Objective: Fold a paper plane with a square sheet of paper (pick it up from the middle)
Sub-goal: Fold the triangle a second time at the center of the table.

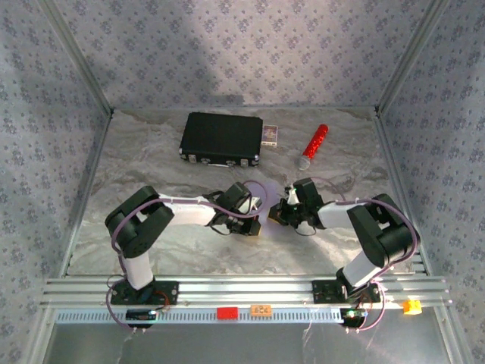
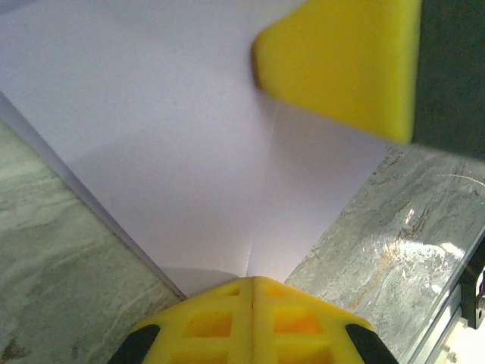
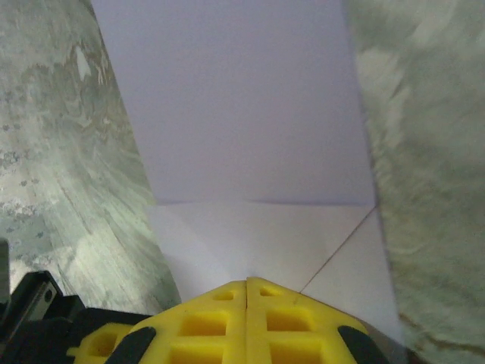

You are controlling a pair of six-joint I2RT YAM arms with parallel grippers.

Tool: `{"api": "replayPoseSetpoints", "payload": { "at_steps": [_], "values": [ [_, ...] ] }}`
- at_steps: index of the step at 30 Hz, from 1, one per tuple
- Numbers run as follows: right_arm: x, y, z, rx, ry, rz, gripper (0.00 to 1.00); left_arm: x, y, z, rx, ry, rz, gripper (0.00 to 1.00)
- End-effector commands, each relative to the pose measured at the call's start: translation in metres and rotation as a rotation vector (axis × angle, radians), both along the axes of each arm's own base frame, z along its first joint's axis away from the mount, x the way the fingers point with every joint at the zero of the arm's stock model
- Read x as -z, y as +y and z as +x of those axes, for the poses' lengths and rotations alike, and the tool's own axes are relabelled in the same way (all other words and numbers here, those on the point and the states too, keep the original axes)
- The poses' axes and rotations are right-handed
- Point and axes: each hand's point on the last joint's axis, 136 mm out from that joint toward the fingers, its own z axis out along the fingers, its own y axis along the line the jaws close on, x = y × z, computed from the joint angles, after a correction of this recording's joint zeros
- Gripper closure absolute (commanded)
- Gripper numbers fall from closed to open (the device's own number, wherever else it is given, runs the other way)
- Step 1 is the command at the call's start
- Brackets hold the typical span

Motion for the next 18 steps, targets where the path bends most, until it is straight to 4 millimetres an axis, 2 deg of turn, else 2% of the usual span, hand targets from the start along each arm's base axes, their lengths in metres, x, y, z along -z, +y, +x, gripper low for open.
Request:
{"api": "replayPoseSetpoints", "payload": {
  "at_steps": [1,10,14,18],
  "values": [
    [0.009,-0.014,0.015,0.053,0.01,-0.053,0.95,0.019,0.01,-0.008,0.003,0.045,0.076,1.0],
    [0.006,-0.038,0.037,0.135,-0.004,-0.025,0.95,0.017,0.01,-0.009,0.008,0.041,0.066,1.0],
    [-0.009,-0.042,0.043,0.136,-0.048,-0.004,0.95,0.014,0.008,-0.009,0.016,0.033,0.048,1.0],
    [-0.022,-0.045,0.038,0.138,-0.071,-0.004,0.94,0.009,0.006,-0.008,0.013,0.021,0.033,1.0]
  ]
}}
